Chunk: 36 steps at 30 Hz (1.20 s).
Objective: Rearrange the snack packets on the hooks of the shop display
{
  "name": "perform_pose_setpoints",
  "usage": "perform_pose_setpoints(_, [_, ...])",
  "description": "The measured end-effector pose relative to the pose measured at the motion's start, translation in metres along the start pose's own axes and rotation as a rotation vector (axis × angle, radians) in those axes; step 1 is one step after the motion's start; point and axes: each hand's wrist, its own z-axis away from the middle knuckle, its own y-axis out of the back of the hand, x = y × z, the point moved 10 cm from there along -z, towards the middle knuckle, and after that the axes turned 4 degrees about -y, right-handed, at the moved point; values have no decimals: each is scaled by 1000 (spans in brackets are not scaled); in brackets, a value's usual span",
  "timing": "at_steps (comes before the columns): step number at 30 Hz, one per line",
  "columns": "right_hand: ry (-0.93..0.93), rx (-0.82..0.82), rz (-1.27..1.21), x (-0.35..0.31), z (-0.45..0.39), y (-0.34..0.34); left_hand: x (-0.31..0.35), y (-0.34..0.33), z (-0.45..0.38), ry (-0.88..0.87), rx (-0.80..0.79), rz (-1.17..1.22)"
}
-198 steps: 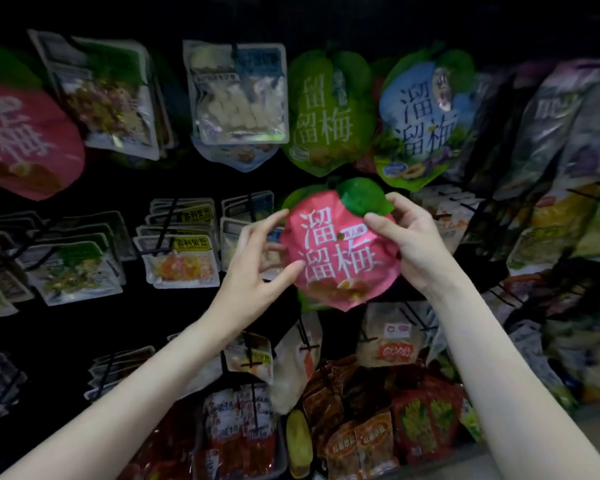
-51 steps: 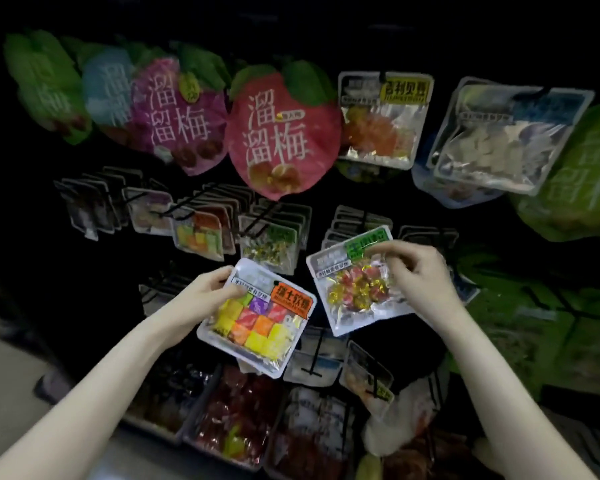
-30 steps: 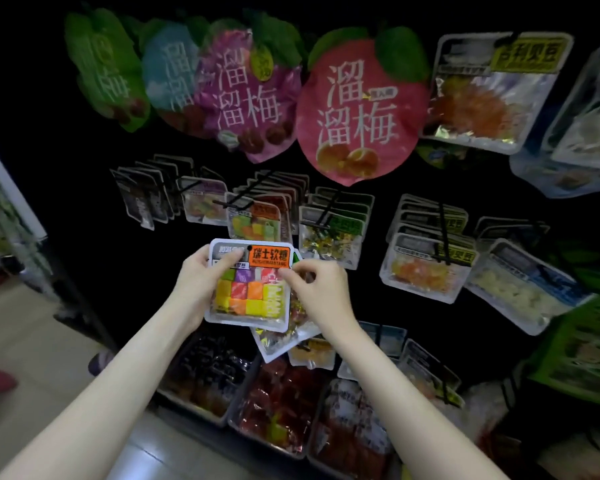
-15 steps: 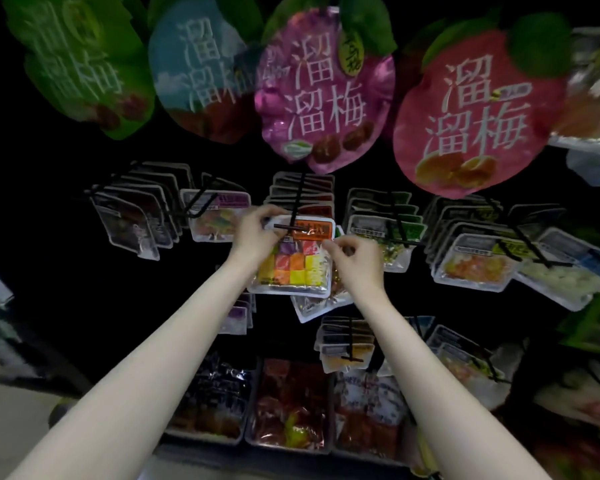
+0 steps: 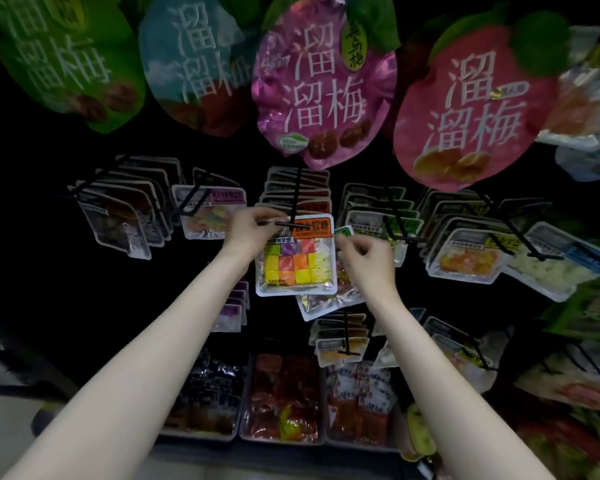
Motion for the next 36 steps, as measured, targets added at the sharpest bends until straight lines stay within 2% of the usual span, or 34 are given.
perform_pose_setpoints(5, [23,83,153,9,6,38,9,2,9,-97,190,-186])
perform_pose_setpoints(9, [55,115,102,19,18,59,6,2,24,-136,278,-378])
perform_pose_setpoints(13, [165,62,121,14,35,57,6,10,54,-211,396,-368])
perform_pose_setpoints(16, [121,30,92,26,40,59,7,13,74,-308,456,-417])
perform_pose_setpoints(20, [-89,100,-127,54,37,78,14,-20,96,-511,293,-468])
perform_pose_setpoints(23, [-83,207,-269,50,31,99,23,-50,98,-587,146,-478])
perform_pose_setpoints(28, [-17,174,-196,40,12,97,50,-96,87,-671,-59,-496])
perform_pose_setpoints(33, [-53,178,-188,48,-1,89,66,-143,80,-774,-251,-665])
perform_pose_setpoints(36, [-58,122,-169,50,-1,85,72,-151,82,-821,-239,-688])
